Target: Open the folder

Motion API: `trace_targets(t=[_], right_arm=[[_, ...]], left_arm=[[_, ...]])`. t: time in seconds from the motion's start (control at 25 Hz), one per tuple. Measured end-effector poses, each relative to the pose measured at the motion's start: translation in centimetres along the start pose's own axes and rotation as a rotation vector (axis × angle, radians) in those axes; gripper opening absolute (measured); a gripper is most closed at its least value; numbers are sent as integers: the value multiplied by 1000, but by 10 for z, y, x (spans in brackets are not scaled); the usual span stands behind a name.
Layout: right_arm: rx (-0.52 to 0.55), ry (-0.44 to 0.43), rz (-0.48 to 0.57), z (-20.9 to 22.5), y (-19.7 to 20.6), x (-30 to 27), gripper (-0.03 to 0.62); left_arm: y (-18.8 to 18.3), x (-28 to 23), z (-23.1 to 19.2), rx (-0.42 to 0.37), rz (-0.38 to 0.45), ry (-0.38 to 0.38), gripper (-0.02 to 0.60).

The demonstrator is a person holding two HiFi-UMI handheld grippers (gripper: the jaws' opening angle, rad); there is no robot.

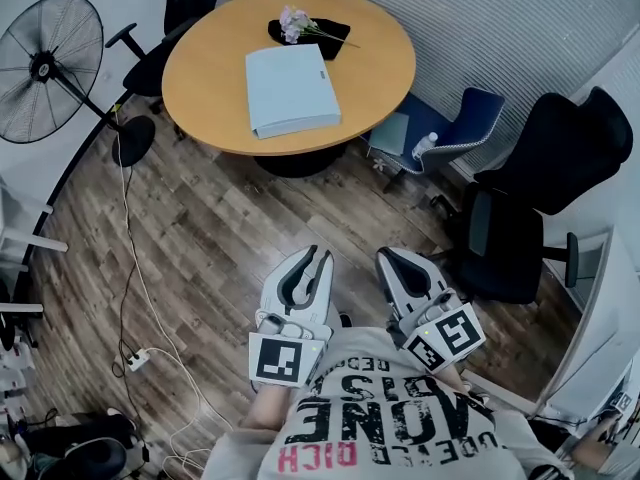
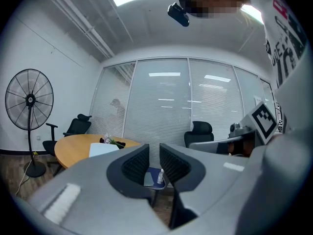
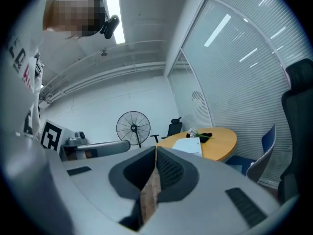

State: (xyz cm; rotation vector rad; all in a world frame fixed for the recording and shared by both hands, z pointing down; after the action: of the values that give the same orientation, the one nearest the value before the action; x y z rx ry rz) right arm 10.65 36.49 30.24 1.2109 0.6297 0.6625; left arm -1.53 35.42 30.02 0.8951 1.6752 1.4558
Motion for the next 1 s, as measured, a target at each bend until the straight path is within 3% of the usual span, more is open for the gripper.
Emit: trace_targets(t=[0.32,0.68,1.0], right_arm=[[5,34,29,15,-31,-60,14],[-9,52,36,24,-29,-112,14],[-2,70,30,28,-30,-139,14]], left_arm=[[-26,-46,-49,11,1,53,77],[-26,-73,-89,4,8,90,75],[-24,-82,-116,17,18,75,75]])
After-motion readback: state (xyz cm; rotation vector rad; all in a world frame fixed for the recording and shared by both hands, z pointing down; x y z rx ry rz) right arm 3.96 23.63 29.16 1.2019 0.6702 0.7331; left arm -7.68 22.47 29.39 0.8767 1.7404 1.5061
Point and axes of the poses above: the fingertips, and each gripper's own axes: x backward along the fingers, z to its right, y out of its underside, the point moved 3 cm from there along x, backward along the fingers, and after that the axes turned 6 degrees about -y, right-handed, at the moved point
